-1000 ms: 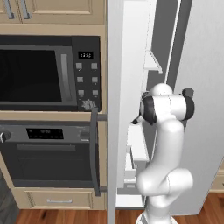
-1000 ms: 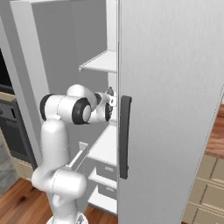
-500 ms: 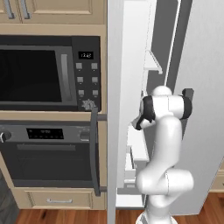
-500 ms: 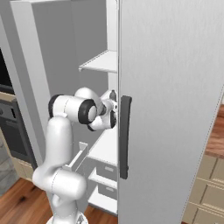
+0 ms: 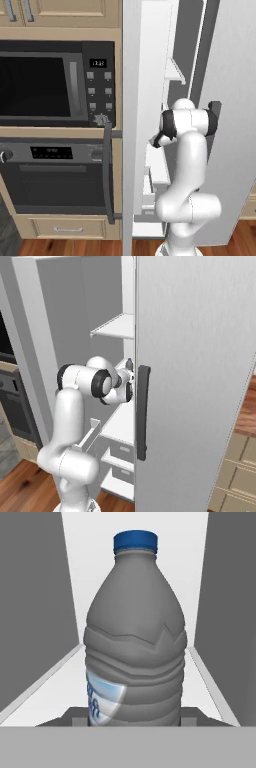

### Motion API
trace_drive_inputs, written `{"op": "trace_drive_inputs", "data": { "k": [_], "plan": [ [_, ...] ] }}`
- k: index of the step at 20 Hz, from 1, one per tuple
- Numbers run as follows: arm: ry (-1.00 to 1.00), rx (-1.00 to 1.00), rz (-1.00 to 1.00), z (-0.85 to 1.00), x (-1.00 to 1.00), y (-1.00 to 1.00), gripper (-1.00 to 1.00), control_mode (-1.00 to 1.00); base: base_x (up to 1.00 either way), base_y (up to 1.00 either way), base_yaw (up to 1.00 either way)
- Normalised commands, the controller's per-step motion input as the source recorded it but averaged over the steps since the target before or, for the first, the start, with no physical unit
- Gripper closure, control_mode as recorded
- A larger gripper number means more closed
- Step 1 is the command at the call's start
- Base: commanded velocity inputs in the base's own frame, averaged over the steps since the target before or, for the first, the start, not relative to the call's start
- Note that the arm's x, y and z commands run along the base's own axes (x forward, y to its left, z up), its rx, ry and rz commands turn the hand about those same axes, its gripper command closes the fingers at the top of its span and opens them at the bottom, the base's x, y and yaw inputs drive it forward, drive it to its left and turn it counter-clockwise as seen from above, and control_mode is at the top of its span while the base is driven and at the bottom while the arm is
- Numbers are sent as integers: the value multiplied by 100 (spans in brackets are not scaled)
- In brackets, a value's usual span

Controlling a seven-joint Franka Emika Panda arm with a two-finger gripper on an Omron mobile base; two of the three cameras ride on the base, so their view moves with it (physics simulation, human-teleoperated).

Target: Take the bottled waters from the counter and place them in the freezer to freeze. Close the freezer door after placing the bottles.

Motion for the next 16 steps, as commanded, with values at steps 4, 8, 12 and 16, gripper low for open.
{"op": "trace_drive_inputs", "data": {
  "k": [4,8,12,16],
  "plan": [
    [-4,0,0,-42,0,0,100,-100,0,0,0],
    [0,0,0,-47,0,0,100,-100,0,0,0],
    [0,0,0,-24,0,0,100,-100,0,0,0],
    [0,0,0,-27,0,0,-100,-100,0,0,0]
  ]
}}
